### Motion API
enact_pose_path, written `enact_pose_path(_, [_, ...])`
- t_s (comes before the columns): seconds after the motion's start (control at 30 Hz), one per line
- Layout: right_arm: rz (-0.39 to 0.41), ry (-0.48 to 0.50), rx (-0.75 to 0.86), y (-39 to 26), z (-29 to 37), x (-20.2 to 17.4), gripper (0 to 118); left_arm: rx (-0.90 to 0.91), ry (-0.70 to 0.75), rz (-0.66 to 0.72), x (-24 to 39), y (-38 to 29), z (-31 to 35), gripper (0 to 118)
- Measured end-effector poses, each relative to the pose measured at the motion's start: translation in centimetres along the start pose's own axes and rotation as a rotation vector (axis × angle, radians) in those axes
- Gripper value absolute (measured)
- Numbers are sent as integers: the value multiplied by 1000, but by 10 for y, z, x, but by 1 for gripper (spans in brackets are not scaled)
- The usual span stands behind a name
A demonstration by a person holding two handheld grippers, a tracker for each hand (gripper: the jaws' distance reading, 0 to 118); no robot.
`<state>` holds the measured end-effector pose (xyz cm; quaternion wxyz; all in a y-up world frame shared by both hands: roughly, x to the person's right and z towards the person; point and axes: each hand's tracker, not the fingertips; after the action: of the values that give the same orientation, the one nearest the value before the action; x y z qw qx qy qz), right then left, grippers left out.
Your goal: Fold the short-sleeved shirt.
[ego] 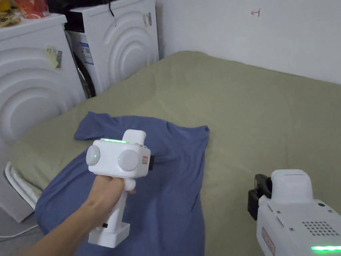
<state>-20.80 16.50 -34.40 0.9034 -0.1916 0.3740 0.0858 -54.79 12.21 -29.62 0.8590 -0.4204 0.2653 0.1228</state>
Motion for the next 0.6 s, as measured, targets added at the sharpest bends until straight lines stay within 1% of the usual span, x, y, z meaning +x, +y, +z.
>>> enact_pose_path(0.07, [3, -7, -20, -6, -8, 3, 1, -32, 15, -49, 7, 7, -18, 4])
enact_pose_path(0.13, [4, -9, -38, -11, -15, 7, 1, -37, 13, -47, 11, 13, -30, 5])
enact_pose_path(0.17, [2, -10, -42, -14, -17, 8, 1, -45, 1, -36, 12, 16, -34, 9])
enact_pose_path(0.2, [3, -12, -47, -16, -20, 9, 1, -68, -9, -38, 15, 20, -38, 25])
enact_pose_path(0.23, [5, -15, -54, -18, -22, 9, 1, -105, -41, -52, 16, 22, -44, 61])
enact_pose_path(0.27, [4, -14, -56, -19, -23, 10, 1, -135, -56, -64, 19, 20, -43, 114])
enact_pose_path(0.3, [3, -14, -61, -21, -24, 11, 1, -134, -23, -70, 23, 18, -47, 118])
enact_pose_path(0.33, [1, -14, -63, -23, -24, 12, 1, -88, 38, -92, 31, 13, -48, 113])
enact_pose_path(0.37, [1, -14, -65, -25, -25, 12, 1, -122, 52, -99, 35, 11, -53, 112])
enact_pose_path(0.47, [-4, -17, -81, -30, -23, 15, 1, -226, 29, -63, 29, 13, -67, 112])
enact_pose_path(0.53, [-2, -19, -88, -33, -20, 20, 1, -194, 36, -37, 28, 14, -65, 110])
enact_pose_path(0.57, [3, -24, -92, -34, -18, 23, 1, -199, 38, -40, 30, 16, -61, 102])
enact_pose_path(0.6, [4, -30, -93, -35, -15, 27, 1, -189, 42, -53, 32, 15, -56, 87])
